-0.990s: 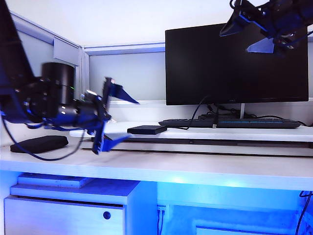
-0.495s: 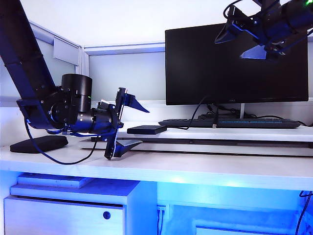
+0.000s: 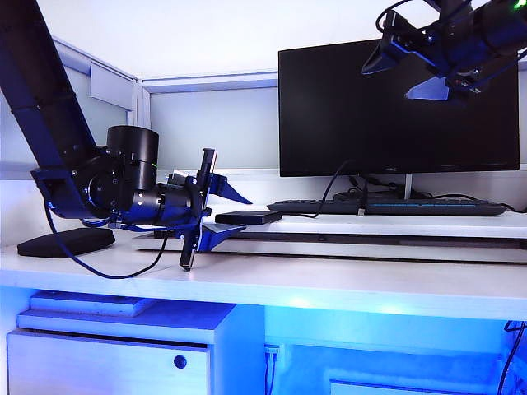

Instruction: Unplug the data cable of the portable hard drive.

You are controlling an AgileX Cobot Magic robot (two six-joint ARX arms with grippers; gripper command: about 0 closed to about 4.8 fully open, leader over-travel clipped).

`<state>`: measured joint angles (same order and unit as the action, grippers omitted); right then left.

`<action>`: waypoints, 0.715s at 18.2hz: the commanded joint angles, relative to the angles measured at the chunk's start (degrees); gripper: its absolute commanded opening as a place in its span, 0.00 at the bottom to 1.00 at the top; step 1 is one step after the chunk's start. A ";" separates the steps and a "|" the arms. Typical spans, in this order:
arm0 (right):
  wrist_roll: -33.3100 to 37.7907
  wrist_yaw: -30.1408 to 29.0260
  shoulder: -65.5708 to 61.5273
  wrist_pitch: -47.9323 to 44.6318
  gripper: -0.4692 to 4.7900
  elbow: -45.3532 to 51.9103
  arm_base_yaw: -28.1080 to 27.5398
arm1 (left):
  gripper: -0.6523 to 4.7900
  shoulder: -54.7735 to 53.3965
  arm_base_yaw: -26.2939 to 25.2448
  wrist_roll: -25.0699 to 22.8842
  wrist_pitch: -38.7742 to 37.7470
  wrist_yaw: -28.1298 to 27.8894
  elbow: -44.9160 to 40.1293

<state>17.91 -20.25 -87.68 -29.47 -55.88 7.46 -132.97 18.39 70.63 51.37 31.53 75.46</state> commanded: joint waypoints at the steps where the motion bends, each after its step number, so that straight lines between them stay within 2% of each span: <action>1: -0.20 0.17 0.07 -0.81 0.97 -0.33 0.07 | 0.29 -0.04 0.02 0.13 0.13 0.66 0.11; 3: -0.20 -0.48 -0.33 -0.76 0.97 -0.33 0.07 | 0.20 -0.04 0.02 0.11 0.33 0.87 0.11; 4: -0.17 -0.50 -0.33 -0.83 0.97 -0.33 0.11 | 0.11 -0.04 0.02 0.11 0.96 1.25 0.11; 8: 0.09 -2.03 -0.33 -0.59 0.97 -1.42 0.13 | 0.11 -0.02 0.02 0.11 8.07 3.28 0.13; 13: 0.26 -3.54 -0.33 0.52 0.96 -1.66 0.15 | 0.11 0.00 0.02 2.27 16.15 6.14 0.22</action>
<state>18.04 -23.46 -88.23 -28.64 -57.34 7.57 -133.32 18.39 72.55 63.55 36.45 75.42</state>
